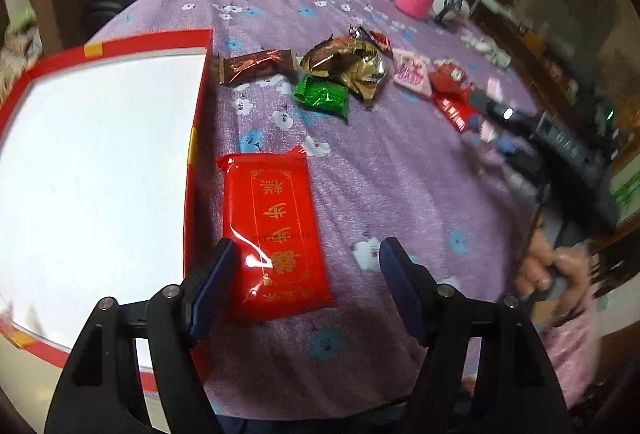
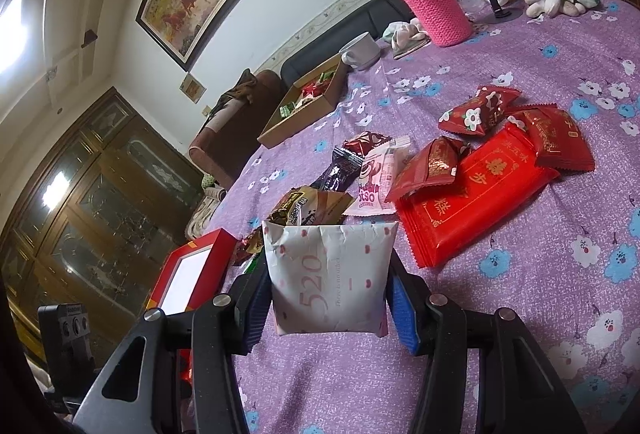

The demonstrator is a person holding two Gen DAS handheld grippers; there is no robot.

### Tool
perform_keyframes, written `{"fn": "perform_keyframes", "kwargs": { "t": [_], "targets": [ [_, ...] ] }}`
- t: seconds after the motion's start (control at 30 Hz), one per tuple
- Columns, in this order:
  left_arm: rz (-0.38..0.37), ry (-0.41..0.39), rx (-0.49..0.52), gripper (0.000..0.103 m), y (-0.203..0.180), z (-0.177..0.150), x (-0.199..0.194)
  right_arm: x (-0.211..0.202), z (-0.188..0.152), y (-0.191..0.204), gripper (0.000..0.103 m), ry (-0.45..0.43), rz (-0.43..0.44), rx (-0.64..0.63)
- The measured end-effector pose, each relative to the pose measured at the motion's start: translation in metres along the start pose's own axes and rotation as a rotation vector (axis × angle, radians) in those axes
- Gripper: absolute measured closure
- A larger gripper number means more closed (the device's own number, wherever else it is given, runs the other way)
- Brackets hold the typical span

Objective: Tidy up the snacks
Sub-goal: 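Grasp the red packet with gold characters using the left tool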

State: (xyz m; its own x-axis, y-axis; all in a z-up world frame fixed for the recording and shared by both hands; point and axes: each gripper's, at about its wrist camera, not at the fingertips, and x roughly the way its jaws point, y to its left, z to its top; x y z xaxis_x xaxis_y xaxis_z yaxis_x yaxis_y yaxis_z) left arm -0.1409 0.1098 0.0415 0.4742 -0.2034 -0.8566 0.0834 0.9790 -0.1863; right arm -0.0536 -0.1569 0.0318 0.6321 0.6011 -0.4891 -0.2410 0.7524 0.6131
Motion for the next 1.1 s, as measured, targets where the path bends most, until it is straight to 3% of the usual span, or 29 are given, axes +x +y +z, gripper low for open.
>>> {"fn": "perform_keyframes", "kwargs": {
  "t": [0.2,0.37,0.5,0.6,0.7,0.77,0.87,0.97,1.1],
  "targets": [
    [0.054,0.024,0.026,0.02,-0.008,0.004,0.013,-0.001,0.0,0.001,0.049,-0.004,0.002,0.001],
    [0.121,0.048,0.095,0.001,-0.023,0.008,0.031,-0.002,0.0,0.0,0.049,-0.006,-0.001,0.003],
    [0.131,0.06,0.106,0.0,-0.028,0.01,0.041,-0.004,-0.001,-0.001,0.049,-0.011,0.001,0.009],
    [0.088,0.048,0.116,0.0,-0.026,0.007,0.037,-0.005,0.0,-0.002,0.049,-0.01,0.003,0.014],
    [0.005,0.028,0.095,0.006,-0.028,0.006,0.031,-0.004,0.0,-0.003,0.049,-0.007,0.006,0.013],
    [-0.008,0.017,0.109,0.007,-0.034,0.005,0.031,-0.004,0.0,-0.002,0.049,-0.007,0.009,0.013],
    [0.02,-0.01,0.123,0.017,-0.033,0.004,0.03,-0.003,0.0,-0.003,0.049,-0.002,0.007,0.016],
    [0.067,-0.017,0.16,0.034,-0.031,0.005,0.03,-0.002,0.0,-0.002,0.049,0.005,0.008,0.011],
    [0.126,-0.007,0.225,0.034,-0.036,0.003,0.038,0.002,-0.001,0.004,0.049,0.016,0.002,-0.019]
  ]
}}
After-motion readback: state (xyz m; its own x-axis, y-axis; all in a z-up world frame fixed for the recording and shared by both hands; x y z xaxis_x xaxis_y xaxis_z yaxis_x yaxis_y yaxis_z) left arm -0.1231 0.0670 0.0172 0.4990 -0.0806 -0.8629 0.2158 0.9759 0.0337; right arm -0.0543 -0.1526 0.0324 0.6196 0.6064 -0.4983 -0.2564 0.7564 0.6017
